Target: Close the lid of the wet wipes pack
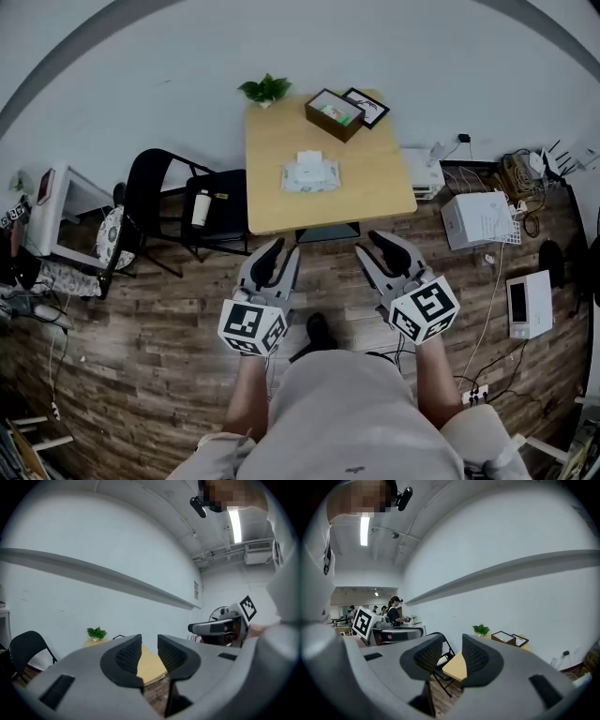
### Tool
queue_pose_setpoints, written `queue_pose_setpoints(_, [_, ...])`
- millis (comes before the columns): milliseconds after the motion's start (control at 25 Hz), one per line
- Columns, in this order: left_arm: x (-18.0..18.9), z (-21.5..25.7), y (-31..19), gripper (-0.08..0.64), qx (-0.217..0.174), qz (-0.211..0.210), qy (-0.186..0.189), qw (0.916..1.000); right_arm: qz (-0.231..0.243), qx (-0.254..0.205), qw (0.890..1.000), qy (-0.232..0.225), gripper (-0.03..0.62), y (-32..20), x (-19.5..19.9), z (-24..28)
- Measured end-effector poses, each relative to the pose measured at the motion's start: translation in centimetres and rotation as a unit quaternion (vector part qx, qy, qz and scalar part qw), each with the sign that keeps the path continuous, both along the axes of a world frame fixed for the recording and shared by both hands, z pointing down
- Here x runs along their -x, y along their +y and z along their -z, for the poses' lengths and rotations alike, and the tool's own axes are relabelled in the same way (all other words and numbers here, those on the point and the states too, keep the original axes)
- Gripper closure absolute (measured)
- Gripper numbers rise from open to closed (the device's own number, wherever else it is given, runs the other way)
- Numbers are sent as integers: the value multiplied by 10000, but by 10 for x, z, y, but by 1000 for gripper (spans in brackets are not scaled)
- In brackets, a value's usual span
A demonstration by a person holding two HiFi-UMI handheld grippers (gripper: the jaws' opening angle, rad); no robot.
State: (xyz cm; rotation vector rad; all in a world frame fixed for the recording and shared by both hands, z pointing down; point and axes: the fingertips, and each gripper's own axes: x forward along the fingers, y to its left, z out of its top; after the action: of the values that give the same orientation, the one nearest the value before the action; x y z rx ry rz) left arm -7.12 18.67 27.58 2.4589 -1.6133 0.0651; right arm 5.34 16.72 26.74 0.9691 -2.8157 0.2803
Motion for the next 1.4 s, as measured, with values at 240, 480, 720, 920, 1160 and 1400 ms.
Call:
queue_pose_setpoints(240, [6,-5,-21,459,26,-227,-24,9997,-151,108,9998,-27,477,-17,11,-11])
queue_pose_setpoints(480, [12,-15,-30,459,157,-300,24,9994,-187,255,9995,3,477,-29,18,-20])
queue_pose_setpoints(720, [13,-27,-49,459,264,-283,45,9992,-89,350,9993,13,477,-54,25,-31])
queue_pose_setpoints(920, [16,-29,-76,459,323,-183,-28,9993,132,323,9994,-59,478,-91,36,-32])
queue_pose_setpoints(1160, [25,-26,-126,459,335,98,-18,9994,410,337,9986,-67,477,-150,48,-31])
queue_pose_setpoints(1400, [28,-18,-181,459,351,313,-110,9988,679,409,9968,-71,478,-213,59,-34])
